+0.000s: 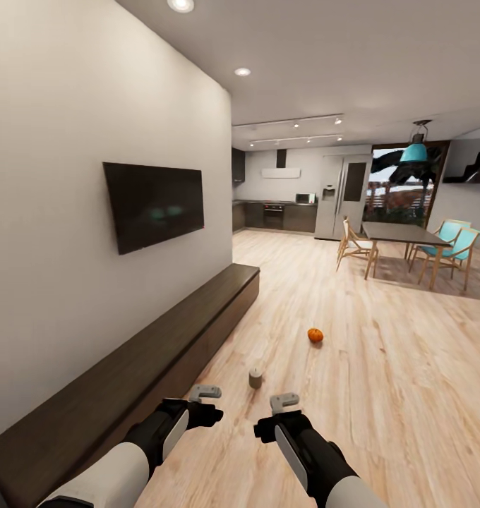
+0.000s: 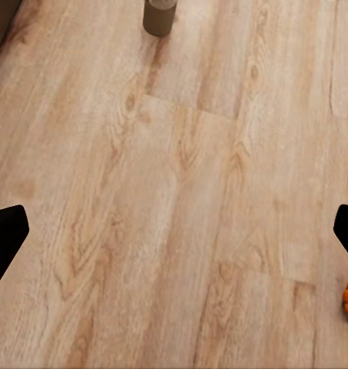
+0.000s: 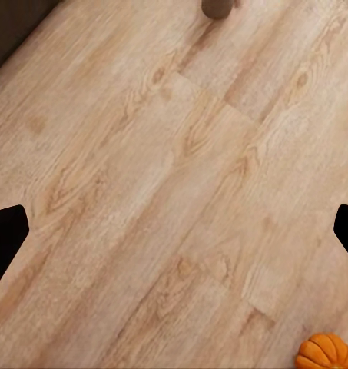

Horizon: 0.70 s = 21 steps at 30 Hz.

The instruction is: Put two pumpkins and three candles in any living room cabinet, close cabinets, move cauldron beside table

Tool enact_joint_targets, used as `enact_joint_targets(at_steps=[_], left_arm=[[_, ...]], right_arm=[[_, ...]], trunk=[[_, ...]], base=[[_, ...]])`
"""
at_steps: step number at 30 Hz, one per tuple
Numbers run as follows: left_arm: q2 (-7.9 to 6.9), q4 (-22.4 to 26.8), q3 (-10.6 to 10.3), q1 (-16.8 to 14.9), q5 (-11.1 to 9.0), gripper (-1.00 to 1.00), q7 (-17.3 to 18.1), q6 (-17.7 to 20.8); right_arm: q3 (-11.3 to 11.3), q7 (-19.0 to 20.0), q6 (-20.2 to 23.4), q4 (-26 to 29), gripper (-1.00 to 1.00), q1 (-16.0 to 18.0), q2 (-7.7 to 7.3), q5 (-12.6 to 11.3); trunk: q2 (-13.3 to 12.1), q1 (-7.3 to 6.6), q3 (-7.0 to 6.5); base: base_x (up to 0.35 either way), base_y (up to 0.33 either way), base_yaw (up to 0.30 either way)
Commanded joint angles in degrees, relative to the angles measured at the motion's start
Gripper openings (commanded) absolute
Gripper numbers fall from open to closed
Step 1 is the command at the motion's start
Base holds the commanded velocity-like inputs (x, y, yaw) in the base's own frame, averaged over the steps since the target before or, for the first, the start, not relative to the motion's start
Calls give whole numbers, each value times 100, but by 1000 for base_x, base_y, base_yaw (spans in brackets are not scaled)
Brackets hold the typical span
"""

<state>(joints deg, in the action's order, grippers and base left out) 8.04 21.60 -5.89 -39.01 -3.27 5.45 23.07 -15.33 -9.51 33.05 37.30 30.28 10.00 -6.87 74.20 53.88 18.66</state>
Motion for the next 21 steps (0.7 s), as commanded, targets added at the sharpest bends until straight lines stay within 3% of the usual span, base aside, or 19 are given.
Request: enact_joint_targets(at_steps=[1,21], left_arm=[[-4,10,-32,-2,-33,100,-4,31],[-4,11,-29,-1,-33,100,-9,16]], right_arm=[[-14,-52,19,6,100,4,0,-60],[-14,-51,21,6,100,4,0,-60]], trunk=[[4,1,7],[4,1,7]], base=[[58,23,0],[83,18,0]])
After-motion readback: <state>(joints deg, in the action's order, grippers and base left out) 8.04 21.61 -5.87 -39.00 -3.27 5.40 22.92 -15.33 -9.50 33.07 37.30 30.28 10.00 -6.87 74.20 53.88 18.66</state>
